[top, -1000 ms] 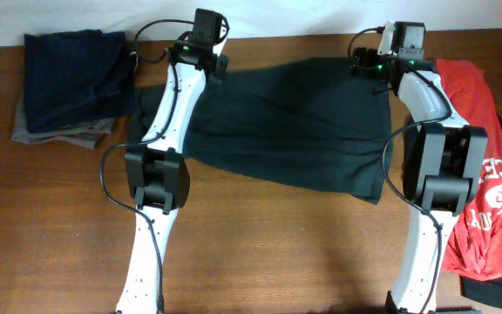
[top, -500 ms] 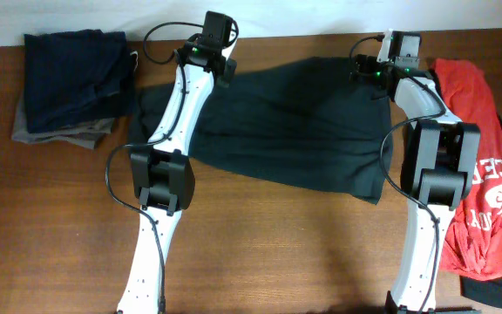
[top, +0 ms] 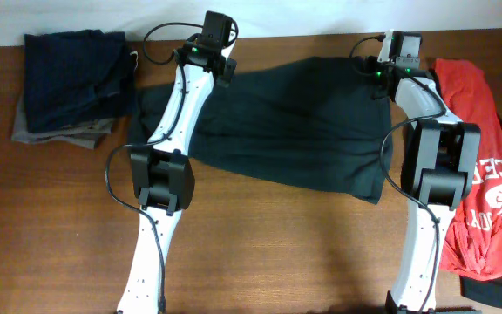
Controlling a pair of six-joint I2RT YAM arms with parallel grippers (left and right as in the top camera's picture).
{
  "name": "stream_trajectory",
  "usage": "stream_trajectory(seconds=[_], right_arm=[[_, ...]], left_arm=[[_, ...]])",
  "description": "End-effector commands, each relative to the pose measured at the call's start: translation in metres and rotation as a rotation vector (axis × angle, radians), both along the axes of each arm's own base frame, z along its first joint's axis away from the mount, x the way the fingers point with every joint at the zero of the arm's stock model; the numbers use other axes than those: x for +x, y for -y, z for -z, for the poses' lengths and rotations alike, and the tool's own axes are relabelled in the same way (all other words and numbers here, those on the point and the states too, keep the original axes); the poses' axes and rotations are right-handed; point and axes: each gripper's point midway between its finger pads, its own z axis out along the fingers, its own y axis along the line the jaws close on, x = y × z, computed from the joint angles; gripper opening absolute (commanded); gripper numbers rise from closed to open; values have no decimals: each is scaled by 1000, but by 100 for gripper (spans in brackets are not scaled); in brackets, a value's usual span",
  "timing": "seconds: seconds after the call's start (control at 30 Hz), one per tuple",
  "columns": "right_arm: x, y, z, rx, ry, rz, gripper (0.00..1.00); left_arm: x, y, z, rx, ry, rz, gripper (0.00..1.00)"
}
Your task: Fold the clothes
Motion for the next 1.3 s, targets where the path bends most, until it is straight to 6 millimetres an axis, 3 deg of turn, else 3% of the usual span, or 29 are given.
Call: stream_trajectory(seconds=[0.0,0.03,0.13,0.23,0.33,0.47,0.6,0.8,1.0,1.27], right_arm=[[0,6,5,-4,-7,15,33],[-1,6,5,-4,-11,15,27],[-2,6,6,-2,-20,16,23],[0,9,-6,-2,-27,20,18],[3,19,-30,-11,-29,34,14],[4,39,-75,-43,-31,75,11],[-5,42,-98,-46,-65,81,8],[-18,45,-101,-65,-127,98,7],[-32,43,-92,-58,-194,95,6],[-51,58,-82,-131,-285,154,5]], left_arm=[[4,0,-45,-20,79,-16,1],[4,0,-45,-20,79,-17,1],[5,0,-45,-20,82,-16,1],[7,0,-50,-16,94,-8,1],[8,-3,-62,-24,117,-14,1],[10,-13,-93,-39,166,-30,1],[9,-21,-109,-41,187,-44,1],[11,-44,-118,41,221,-120,1],[12,-50,-119,37,222,-134,1],[8,-69,-154,105,293,-208,1]])
